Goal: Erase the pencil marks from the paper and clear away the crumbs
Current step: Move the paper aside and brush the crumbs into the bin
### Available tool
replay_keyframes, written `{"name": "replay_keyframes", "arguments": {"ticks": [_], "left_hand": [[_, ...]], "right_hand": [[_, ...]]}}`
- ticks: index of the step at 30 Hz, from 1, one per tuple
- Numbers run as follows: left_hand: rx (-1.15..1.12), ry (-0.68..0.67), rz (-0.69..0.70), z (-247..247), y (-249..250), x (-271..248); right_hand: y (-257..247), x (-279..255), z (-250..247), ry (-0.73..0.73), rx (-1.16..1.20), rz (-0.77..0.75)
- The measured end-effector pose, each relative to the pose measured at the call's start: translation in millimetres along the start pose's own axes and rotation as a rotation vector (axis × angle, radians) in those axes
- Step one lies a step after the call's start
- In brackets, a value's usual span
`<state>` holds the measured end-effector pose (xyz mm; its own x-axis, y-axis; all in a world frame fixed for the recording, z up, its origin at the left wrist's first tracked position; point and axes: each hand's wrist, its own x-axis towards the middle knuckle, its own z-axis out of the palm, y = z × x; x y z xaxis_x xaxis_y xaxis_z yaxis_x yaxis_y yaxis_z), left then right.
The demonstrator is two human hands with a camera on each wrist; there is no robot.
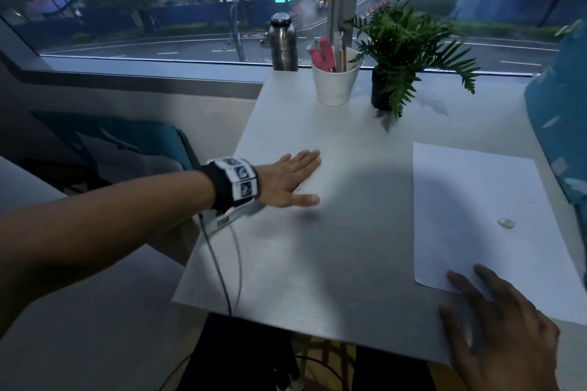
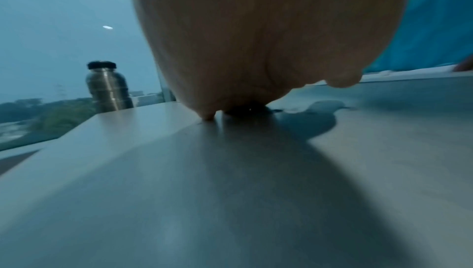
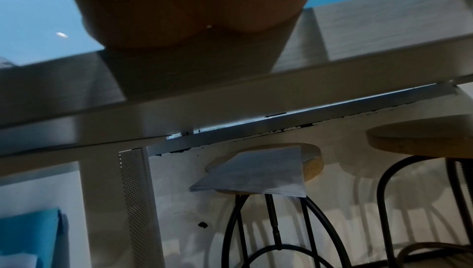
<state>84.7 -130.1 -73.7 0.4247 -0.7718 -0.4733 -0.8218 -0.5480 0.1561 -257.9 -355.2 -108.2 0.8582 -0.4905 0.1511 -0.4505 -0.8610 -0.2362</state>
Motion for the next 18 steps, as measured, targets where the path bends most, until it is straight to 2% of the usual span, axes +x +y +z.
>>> {"name": "replay_keyframes", "arguments": {"ticks": [3, 6, 9, 12, 15, 18], "left_hand": [[-0.045, -0.071, 0.016, 7, 5, -37], [0.028, 0.042, 0.029, 8, 16, -59], [0.193, 0.132, 0.197, 25, 51, -63], [0.353, 0.127, 0.323, 47, 83, -58], [0.388, 0.148, 0.253, 51, 79, -50], [0.351, 0.144, 0.092, 46, 51, -49]], "right_hand": [[2, 0, 0, -0.011, -0.006, -0.034], [-2, -2, -4, -0.001, 0.017, 0.009], [-4, -3, -4, 0.004, 0.004, 0.013], [-1, -3, -3, -0.005, -0.013, 0.005], [-1, -4, -2, 0.017, -0.018, -0.012], [-1, -4, -1, 0.021, -0.023, -0.034]]}}
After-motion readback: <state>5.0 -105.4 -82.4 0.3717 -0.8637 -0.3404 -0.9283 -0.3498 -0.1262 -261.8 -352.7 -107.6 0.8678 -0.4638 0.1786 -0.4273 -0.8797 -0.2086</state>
